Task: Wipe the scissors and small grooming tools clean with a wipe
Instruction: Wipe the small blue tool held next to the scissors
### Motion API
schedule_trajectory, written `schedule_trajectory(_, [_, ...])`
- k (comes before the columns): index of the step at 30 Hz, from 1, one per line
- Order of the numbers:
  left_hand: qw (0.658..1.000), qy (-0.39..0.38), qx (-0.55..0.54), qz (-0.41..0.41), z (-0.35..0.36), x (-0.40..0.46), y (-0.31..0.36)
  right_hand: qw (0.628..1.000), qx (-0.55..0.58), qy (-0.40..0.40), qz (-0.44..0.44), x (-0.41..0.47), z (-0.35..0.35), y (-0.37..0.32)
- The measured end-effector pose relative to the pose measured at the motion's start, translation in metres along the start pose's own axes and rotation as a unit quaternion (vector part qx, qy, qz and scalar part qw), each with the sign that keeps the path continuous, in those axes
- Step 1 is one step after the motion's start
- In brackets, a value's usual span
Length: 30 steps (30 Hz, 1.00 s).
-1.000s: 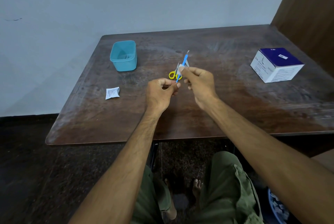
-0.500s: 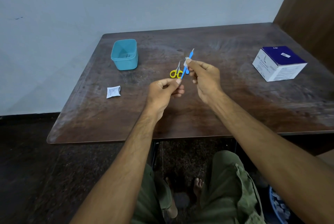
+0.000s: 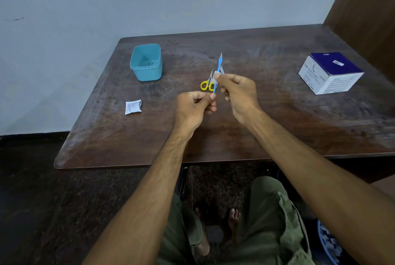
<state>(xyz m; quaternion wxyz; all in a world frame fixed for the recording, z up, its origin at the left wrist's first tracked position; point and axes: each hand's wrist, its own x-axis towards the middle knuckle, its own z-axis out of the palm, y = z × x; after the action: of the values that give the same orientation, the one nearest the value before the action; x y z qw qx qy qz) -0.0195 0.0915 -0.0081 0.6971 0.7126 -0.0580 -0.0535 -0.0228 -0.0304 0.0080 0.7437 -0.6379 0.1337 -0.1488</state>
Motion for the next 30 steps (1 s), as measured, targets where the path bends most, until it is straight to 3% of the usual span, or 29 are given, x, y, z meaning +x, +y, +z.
schedule_trajectory(7, [0.996, 0.076, 0.02, 0.034, -0.01, 0.01, 0.013, 0.996, -0.059, -0.033, -0.062, -0.003, -0.005, 0.01])
schedule_trajectory(11, [0.993, 0.055, 0.043, 0.092, -0.006, 0.018, 0.032, 0.985, -0.106, -0.062, -0.121, -0.006, -0.004, 0.013])
schedule_trajectory(15, [0.993, 0.059, 0.023, 0.098, -0.002, 0.019, 0.034, 0.981, -0.101, -0.071, -0.148, -0.011, -0.005, 0.017])
schedule_trajectory(22, [0.995, 0.026, 0.0, 0.101, -0.012, 0.021, 0.031, 0.981, -0.057, -0.185, 0.006, -0.016, -0.024, 0.035])
schedule_trajectory(30, [0.993, -0.008, -0.005, 0.116, -0.011, 0.024, 0.04, 0.973, 0.02, -0.226, 0.036, -0.007, -0.019, 0.022])
